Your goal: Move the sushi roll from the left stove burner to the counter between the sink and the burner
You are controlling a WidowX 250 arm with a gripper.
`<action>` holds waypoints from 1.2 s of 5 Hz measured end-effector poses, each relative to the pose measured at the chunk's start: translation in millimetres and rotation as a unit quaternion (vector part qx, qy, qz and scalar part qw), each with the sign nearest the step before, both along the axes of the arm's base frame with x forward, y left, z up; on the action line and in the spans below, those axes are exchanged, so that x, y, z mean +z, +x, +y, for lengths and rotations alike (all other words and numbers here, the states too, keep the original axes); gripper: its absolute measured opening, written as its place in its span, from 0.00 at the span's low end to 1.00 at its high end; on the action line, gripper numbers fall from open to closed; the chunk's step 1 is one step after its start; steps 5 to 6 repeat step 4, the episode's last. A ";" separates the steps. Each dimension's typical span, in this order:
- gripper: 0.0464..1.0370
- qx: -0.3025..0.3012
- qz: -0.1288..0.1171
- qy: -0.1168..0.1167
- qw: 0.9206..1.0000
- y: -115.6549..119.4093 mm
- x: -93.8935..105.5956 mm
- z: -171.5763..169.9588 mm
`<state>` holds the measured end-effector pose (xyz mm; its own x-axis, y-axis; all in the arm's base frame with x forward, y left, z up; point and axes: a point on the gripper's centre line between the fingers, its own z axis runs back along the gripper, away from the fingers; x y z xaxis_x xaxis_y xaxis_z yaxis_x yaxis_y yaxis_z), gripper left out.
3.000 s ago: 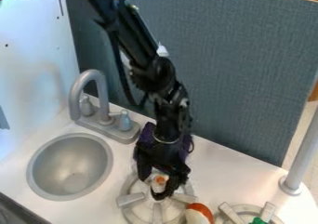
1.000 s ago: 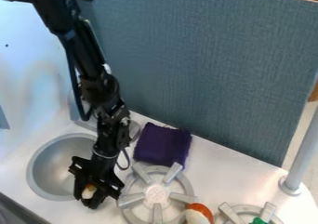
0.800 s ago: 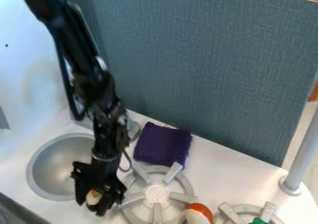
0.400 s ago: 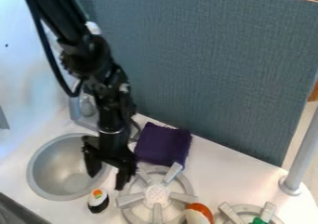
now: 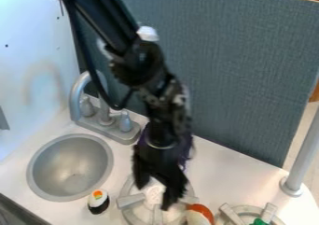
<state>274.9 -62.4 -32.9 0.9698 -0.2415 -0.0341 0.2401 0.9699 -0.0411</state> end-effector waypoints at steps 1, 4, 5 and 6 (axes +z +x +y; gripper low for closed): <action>0.97 -0.052 -0.015 -0.010 0.998 2.5 7.1 -40.3; 0.97 -0.104 -0.029 -0.019 0.994 -12.1 33.8 -65.6; 0.97 -0.104 -0.029 -0.019 0.994 -12.1 33.8 -65.6; 0.97 -0.104 -0.029 -0.019 0.994 -12.1 33.8 -65.6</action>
